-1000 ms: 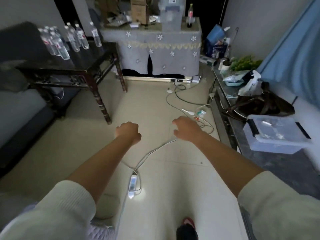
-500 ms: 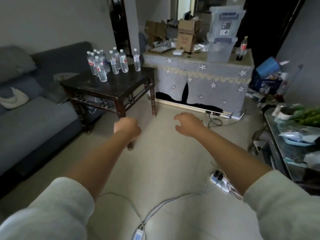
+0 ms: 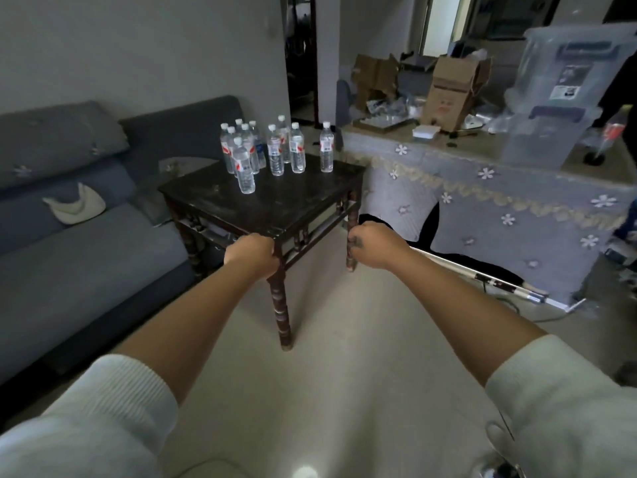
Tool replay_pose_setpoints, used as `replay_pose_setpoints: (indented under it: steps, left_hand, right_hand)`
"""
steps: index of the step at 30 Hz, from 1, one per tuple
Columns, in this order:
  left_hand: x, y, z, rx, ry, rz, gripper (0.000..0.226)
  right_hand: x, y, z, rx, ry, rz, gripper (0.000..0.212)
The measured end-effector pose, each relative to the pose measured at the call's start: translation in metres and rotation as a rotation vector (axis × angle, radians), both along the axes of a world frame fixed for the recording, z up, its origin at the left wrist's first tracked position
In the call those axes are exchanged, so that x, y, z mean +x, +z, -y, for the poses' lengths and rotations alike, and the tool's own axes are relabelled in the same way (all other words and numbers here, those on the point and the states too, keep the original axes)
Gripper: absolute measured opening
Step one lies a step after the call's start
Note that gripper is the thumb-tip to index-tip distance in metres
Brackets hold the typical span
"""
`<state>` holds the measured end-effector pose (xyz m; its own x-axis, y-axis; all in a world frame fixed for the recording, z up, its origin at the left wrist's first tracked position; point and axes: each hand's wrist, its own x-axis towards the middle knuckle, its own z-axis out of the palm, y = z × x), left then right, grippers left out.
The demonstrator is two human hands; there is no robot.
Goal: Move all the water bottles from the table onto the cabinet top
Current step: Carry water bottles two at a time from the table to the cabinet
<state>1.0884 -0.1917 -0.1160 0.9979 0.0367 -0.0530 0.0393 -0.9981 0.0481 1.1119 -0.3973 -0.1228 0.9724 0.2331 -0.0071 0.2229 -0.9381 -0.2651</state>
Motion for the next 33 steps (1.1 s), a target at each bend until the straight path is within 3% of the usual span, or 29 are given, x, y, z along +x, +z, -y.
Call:
replay_pose_setpoints:
  steps: [13, 24, 33]
  left_hand:
    - [0.263, 0.013, -0.012, 0.007, 0.016, 0.0, 0.035]
    - [0.476, 0.014, -0.019, 0.08, 0.222, -0.025, 0.037]
    - [0.611, -0.013, -0.077, -0.11, 0.493, 0.026, 0.04]
  right_hand:
    - [0.272, 0.013, -0.01, -0.035, 0.064, -0.01, 0.039]
    - [0.511, 0.011, -0.001, -0.057, 0.162, -0.031, 0.041]
    - [0.654, -0.022, -0.044, -0.045, 0.201, -0.108, 0.042]
